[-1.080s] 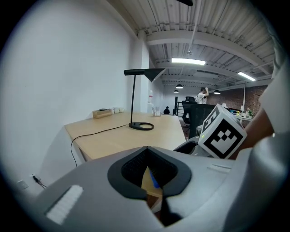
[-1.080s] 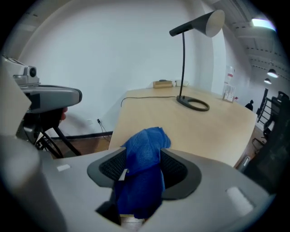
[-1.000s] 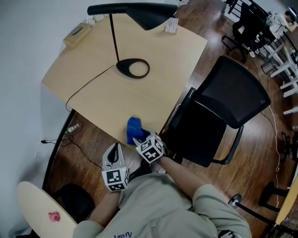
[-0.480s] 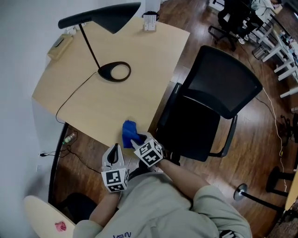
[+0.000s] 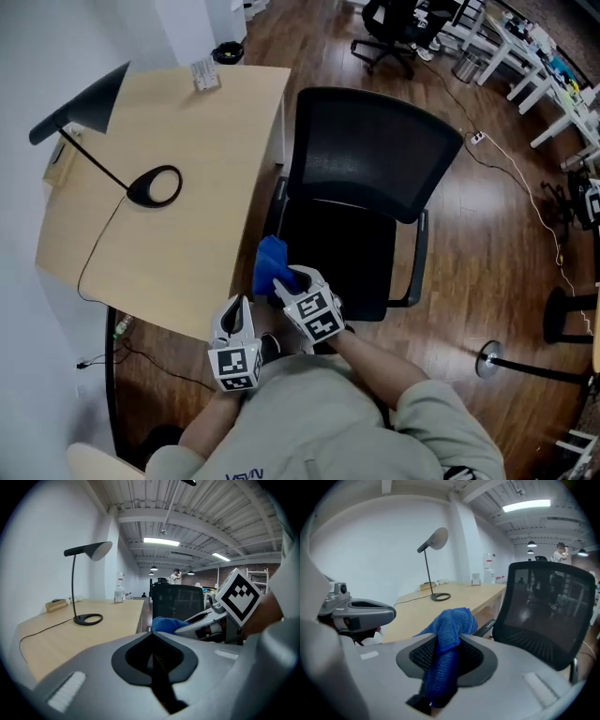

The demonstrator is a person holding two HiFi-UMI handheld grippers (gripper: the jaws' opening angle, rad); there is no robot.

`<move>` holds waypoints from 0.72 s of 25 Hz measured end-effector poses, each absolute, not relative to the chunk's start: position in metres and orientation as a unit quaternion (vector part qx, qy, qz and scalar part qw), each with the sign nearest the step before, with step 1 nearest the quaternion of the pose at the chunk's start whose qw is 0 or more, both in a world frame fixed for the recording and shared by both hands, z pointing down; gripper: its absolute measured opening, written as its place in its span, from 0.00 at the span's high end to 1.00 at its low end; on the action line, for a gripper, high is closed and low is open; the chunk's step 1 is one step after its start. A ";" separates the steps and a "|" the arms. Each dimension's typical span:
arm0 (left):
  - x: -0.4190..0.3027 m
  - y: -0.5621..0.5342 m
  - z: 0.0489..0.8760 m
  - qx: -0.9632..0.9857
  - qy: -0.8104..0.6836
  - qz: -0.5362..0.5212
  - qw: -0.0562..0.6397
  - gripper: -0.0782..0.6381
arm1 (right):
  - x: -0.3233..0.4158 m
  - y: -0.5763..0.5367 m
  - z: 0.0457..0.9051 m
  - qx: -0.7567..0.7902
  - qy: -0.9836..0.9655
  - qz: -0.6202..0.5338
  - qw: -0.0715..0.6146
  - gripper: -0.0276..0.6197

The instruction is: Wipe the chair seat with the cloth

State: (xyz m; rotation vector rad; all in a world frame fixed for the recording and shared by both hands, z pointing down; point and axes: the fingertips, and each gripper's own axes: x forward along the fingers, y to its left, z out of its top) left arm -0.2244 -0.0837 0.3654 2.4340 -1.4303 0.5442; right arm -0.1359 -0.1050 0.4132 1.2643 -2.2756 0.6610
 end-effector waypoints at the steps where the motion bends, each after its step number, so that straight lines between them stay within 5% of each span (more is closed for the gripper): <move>1: -0.206 -0.083 0.367 0.843 -0.486 0.188 0.131 0.88 | -0.117 -0.105 0.414 0.468 -0.821 0.242 0.223 0.79; 11: -0.060 -0.077 0.412 0.867 -0.426 0.205 0.158 0.88 | 0.002 -0.112 0.457 0.497 -0.794 0.275 0.216 0.79; 18: -0.046 -0.113 0.472 0.856 -0.430 0.221 0.185 0.88 | 0.018 -0.164 0.523 0.505 -0.777 0.309 0.214 0.79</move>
